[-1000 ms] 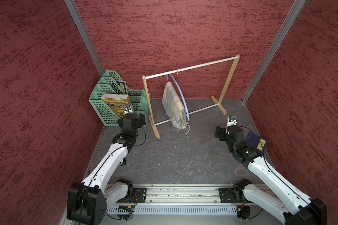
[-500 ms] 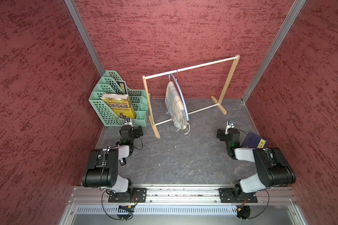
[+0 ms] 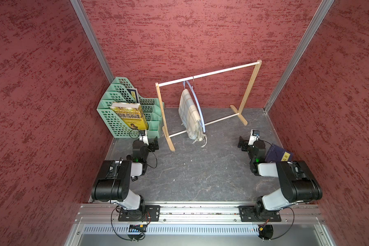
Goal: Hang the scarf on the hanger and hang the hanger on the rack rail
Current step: Reset both arms
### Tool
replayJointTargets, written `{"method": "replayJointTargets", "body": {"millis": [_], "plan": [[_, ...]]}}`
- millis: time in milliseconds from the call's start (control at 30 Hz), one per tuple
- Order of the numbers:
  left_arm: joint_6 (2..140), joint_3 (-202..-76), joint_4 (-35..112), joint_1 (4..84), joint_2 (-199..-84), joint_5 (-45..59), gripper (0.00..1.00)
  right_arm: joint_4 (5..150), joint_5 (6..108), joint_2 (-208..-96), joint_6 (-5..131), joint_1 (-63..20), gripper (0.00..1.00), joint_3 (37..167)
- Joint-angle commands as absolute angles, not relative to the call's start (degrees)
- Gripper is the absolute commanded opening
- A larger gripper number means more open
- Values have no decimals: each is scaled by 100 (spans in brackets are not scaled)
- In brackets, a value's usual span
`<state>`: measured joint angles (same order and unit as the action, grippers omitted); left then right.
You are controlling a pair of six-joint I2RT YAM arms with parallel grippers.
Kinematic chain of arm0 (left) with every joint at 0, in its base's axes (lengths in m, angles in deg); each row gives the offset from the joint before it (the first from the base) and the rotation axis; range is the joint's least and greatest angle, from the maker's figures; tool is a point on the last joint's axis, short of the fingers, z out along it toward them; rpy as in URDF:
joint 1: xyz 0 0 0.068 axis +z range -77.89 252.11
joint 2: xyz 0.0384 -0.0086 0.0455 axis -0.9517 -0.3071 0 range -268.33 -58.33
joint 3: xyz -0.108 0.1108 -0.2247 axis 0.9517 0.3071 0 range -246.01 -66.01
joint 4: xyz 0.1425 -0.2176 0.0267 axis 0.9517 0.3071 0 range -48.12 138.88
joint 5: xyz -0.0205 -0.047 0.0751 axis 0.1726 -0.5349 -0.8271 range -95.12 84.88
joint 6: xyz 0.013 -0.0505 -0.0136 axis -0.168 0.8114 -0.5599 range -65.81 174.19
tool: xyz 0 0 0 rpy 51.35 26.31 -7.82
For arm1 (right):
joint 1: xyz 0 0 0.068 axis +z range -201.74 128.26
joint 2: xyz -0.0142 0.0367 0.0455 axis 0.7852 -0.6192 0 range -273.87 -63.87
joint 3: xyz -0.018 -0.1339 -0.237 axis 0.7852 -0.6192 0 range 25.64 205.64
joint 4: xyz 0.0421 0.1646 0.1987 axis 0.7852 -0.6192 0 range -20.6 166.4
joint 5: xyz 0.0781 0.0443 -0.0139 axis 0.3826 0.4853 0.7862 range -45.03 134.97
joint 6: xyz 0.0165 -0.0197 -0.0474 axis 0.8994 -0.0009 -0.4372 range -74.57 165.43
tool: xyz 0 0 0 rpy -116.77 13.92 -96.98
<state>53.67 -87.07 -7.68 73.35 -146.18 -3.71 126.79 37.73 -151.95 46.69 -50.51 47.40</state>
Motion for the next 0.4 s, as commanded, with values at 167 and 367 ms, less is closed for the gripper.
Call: {"method": "replayJointTargets", "body": {"millis": [167,367], "plan": [[5314,-8780,-898,7389,-14606,-198,100,12896,3888,-15193,4645,-5063,99,4723],[5320,-8780,-893,7392,-14615,-187,100,12896,3883,-15190,4641,-5060,98,4726]]}}
